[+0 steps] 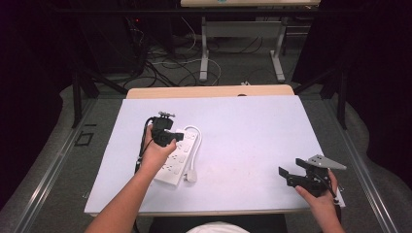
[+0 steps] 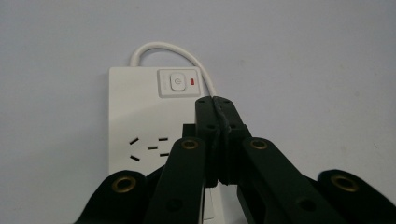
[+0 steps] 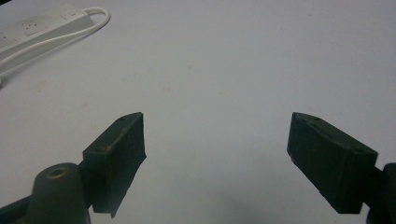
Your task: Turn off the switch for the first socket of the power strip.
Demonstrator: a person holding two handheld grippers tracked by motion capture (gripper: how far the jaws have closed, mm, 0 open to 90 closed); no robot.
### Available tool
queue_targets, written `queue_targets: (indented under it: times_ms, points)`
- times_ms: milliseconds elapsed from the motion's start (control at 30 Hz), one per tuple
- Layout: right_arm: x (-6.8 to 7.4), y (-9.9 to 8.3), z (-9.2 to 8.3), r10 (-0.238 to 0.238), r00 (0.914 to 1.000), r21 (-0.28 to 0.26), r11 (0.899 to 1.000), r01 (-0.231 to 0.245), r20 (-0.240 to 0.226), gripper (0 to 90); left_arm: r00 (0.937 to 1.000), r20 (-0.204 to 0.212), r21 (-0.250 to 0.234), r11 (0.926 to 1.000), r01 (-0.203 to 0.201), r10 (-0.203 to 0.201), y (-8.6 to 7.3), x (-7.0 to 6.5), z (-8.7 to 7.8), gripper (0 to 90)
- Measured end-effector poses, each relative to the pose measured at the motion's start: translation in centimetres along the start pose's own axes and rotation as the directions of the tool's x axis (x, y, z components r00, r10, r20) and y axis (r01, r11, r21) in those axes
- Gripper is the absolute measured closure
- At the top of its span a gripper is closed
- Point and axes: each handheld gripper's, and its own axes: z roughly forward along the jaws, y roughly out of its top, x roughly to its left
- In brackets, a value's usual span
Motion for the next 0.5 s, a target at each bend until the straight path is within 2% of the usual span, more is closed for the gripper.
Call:
queue_targets:
  times_ms: [67, 100, 200, 233, 300, 333, 400, 500]
  points:
    - [0.0, 0.0, 0.0, -0.001, 1.0, 0.0, 1.0, 0.001, 0.0, 18.7, 1.0, 0.0, 0.005, 1.0, 0.006, -0.006, 0.0, -0.1, 0.3, 90.0]
    - [0.0, 0.0, 0.0, -0.001, 1.0, 0.0, 1.0, 0.001, 0.0, 18.7, 1.0, 0.002, 0.012, 0.9999, -0.006, 0.006, 0.0, 0.0, 0.4, 90.0]
    - [0.0, 0.0, 0.0, 0.0, 1.0, -0.001, 1.0, 0.0, -0.001, 18.7, 1.0, -0.002, 0.021, 0.9998, 0.0, 0.0, 0.0, -0.2, 0.9, 90.0]
    - [0.0, 0.0, 0.0, -0.001, 1.0, -0.002, 1.0, 0.001, 0.0, 18.7, 0.9999, -0.008, 0.032, 0.9994, -0.009, 0.009, 0.1, -0.1, 1.0, 90.0]
    - [-0.1, 0.0, 0.0, -0.003, 1.0, -0.001, 1.0, 0.003, 0.004, 18.7, 0.9999, -0.01, 0.037, 0.9993, 0.004, -0.003, 0.0, -0.2, 1.3, 90.0]
    - [-0.1, 0.0, 0.0, -0.001, 1.0, 0.0, 1.0, 0.001, 0.003, 18.7, 1.0, -0.002, 0.048, 0.9988, 0.005, -0.005, 0.0, -0.2, 1.4, 90.0]
    - [-0.1, 0.0, -0.1, -0.001, 1.0, 0.001, 1.0, 0.001, 0.003, 18.7, 0.9999, -0.01, 0.052, 0.9987, -0.002, 0.002, 0.0, -0.2, 1.7, 90.0]
    - [-0.1, 0.0, -0.1, 0.003, 1.0, 0.001, 1.0, -0.003, 0.004, 18.7, 0.9999, -0.015, 0.065, 0.9979, 0.009, -0.008, -0.1, -0.2, 2.2, 90.0]
